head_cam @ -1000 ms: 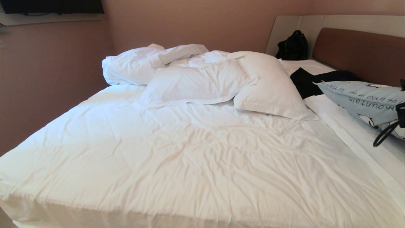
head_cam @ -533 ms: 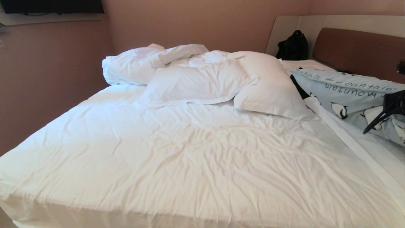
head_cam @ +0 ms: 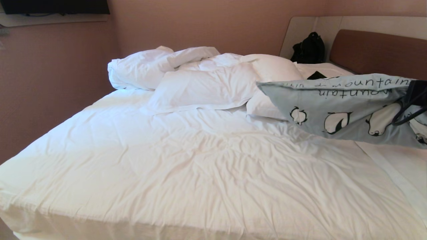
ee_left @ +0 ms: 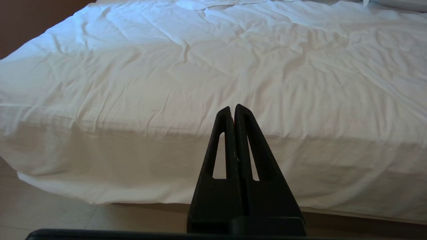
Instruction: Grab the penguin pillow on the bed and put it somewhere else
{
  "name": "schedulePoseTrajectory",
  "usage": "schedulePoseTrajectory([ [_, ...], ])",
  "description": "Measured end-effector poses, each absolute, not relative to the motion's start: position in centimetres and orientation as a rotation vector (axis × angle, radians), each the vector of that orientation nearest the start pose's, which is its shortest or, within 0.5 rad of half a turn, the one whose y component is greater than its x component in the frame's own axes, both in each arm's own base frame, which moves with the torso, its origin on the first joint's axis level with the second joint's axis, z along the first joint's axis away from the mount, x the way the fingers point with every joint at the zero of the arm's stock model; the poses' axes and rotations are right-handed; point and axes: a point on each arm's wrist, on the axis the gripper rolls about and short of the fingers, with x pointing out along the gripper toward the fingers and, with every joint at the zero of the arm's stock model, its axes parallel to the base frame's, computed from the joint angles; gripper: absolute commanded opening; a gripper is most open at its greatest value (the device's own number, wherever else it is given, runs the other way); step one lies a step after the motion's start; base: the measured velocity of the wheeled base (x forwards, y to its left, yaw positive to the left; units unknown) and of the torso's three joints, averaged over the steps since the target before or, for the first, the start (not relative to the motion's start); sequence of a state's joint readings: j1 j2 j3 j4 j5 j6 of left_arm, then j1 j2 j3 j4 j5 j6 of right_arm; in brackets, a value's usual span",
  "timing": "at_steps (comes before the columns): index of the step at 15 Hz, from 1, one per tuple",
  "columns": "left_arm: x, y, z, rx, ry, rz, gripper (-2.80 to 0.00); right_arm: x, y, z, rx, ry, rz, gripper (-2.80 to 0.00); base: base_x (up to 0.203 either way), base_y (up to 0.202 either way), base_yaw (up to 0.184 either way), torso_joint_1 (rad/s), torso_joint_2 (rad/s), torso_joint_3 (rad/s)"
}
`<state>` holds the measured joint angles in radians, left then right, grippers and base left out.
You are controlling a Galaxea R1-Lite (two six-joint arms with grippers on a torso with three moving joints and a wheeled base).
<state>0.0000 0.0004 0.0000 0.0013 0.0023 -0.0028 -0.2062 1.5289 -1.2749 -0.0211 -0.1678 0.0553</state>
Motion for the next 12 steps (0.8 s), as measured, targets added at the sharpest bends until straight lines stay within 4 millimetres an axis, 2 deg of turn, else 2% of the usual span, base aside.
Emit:
schedulePoseTrajectory([
  [7,-2.3,0.0,7.5,-0.003,0.002,0.002,-2.80,23.9,-4.0,31.5,0.179,0.303,-0.164,-2.80,0.000,0.000,0.000,0.000,0.00,0.000],
  [12,-2.3,0.0,7.5,-0.003,0.002,0.002,-2.80,21.4,-3.0,32.4,0.220,0.295,-0.014,-2.80,0.000,0.000,0.000,0.000,0.00,0.000],
])
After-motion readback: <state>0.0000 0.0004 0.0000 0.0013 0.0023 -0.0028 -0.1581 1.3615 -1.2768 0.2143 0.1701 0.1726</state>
